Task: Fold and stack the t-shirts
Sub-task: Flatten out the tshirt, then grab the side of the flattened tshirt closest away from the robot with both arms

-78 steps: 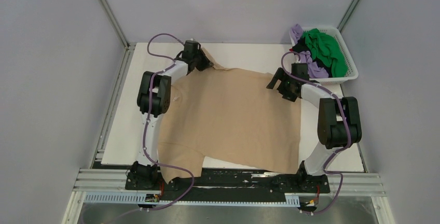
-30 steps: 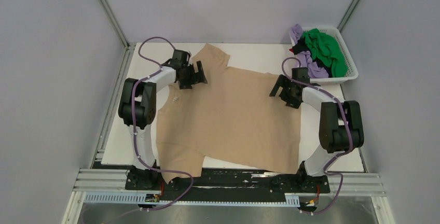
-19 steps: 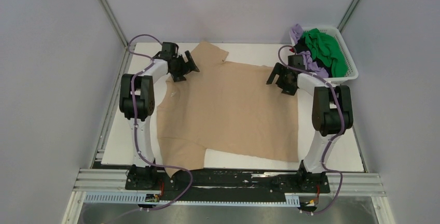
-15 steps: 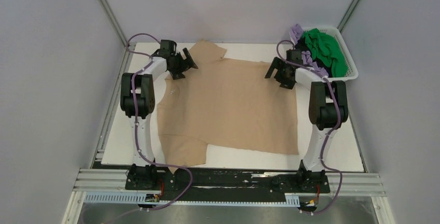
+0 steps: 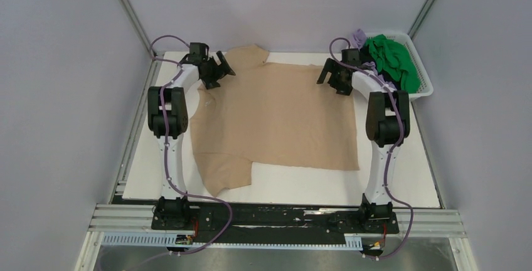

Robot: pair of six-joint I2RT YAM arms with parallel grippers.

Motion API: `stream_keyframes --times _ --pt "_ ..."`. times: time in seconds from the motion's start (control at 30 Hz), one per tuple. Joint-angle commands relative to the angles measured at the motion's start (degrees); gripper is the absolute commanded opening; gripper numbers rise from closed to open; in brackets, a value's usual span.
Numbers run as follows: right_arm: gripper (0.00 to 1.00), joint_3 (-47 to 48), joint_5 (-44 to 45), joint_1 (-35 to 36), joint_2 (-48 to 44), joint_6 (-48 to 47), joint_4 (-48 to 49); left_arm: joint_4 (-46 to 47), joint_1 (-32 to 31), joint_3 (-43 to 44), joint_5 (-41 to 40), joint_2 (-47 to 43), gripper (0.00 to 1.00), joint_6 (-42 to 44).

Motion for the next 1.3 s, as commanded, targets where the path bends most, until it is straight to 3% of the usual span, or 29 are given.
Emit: stream_keyframes --times 0.0,0.37,0.53,0.67,0.83,1.0,1.27 --pt "1.0 -4.02 1.92 0.22 -10.89 -0.91 -1.44 -0.82 0.46 -5.92 -2.35 -10.05 1.0 3.67" --pt "1.0 -38.56 3.82 1.16 -48.16 5.51 4.3 -8.81 -10.9 -40.03 -19.51 -46.97 1.0 3.62" --pt "1.0 -47.94 5.92 0.81 -57.92 8.49 4.41 -19.19 -18.9 -53.43 -28.36 -59.06 1.0 0.33" --pt "1.0 -51.77 4.4 0.6 -61.07 8.52 4.34 -30.33 -26.65 -58.99 -31.11 -67.01 1.0 -4.93" --pt "1.0 -53.13 4.44 0.58 -61.34 9.04 4.17 -39.8 -38.92 -64.38 -28.35 -71.98 0.95 -17.0" --pt "1.0 -53.04 3.97 0.64 -59.23 8.26 4.1 -39.84 -47.05 -69.66 -25.14 -72.84 0.8 -26.53" --pt "1.0 -52.82 4.15 0.6 -56.44 7.3 4.01 -28.43 -47.32 -75.78 -29.12 -73.79 0.64 -32.33"
